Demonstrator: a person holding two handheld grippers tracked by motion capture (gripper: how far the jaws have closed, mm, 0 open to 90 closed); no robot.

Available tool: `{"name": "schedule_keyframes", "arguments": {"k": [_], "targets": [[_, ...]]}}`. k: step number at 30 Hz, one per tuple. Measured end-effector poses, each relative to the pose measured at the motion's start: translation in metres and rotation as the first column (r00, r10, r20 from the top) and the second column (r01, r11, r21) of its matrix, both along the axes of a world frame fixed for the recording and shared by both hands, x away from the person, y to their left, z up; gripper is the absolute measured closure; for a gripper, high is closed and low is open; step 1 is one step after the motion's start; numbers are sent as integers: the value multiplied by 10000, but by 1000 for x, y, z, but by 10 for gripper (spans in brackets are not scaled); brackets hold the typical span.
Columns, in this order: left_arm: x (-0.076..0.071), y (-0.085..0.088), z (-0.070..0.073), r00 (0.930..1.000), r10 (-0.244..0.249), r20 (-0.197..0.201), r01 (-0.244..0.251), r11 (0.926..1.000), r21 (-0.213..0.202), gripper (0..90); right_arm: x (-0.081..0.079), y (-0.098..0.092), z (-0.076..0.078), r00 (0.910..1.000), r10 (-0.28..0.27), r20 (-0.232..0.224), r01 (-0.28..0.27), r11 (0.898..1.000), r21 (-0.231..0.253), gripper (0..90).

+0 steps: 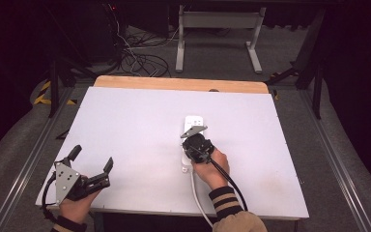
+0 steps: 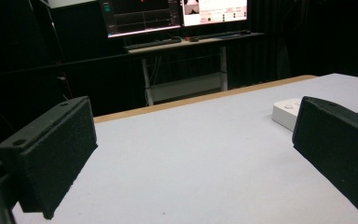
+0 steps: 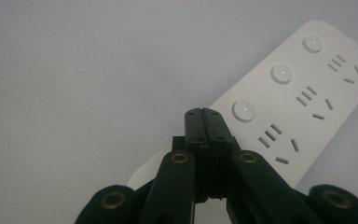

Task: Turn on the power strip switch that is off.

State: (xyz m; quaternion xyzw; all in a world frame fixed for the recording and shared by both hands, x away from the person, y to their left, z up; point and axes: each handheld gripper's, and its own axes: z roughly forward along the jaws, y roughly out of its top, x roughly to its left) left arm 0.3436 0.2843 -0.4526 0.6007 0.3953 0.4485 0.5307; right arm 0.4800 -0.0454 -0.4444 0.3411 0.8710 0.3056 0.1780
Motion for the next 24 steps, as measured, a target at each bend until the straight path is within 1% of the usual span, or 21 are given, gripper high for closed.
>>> {"name": "schedule_keyframes", "arguments": {"k": [1, 2, 4, 7, 9, 10, 11, 12, 13, 16, 17, 20, 24], "targets": [[0, 0, 0, 10000, -4, -21, 4, 10000, 38, 3, 0, 0, 0, 10000, 0, 0, 0, 10000, 0, 900], [0, 0, 0, 10000, 2, -45, -1, 10000, 58, 3, 1, 1, -2, 9999, 29, -103, -29, 10000, -84, 900], [0, 0, 0, 10000, 18, -34, -18, 10000, 38, 3, 1, 1, -2, 9999, 15, -108, -17, 9999, -108, 900], [0, 0, 0, 10000, 36, -16, -36, 10000, 38, 3, 1, 0, -3, 9999, -47, -166, 47, 10000, -10, 900], [0, 0, 0, 10000, 45, -30, -45, 10000, 35, 3, 0, 2, -5, 9995, -320, -42, 320, 9995, 0, 900], [0, 0, 0, 10000, 47, -24, -47, 10000, 10, 3, -1, 3, -6, 9993, -372, 16, 372, 9993, -106, 900], [0, 0, 0, 10000, 40, -28, -40, 10000, 6, 3, -1, 3, -6, 9993, -372, 16, 372, 9993, -106, 900], [0, 0, 0, 10000, 40, -32, -40, 10000, -2, 3, -2, 4, -5, 9993, -358, 64, 360, 9991, -219, 900], [0, 0, 0, 10000, 60, -39, -60, 10000, 9, 3, -2, 6, -5, 9989, -459, 15, 459, 9985, -301, 900], [0, 1, 0, 10000, 71, -46, -71, 10000, -54, 3, -2, 7, -5, 9988, -483, 20, 484, 9982, -341, 900], [0, 1, 0, 10000, 75, -54, -76, 10000, -49, 3, -4, 8, -5, 9985, -539, 111, 543, 9976, -419, 900], [0, 1, 0, 10000, 77, -60, -78, 10000, -40, 4, -4, 9, -6, 9979, -626, 192, 634, 9968, -494, 900], [-1, 1, 0, 9999, 91, -53, -92, 10000, -7, 4, -4, 9, -6, 9968, -790, 134, 795, 9959, -436, 900]]}}
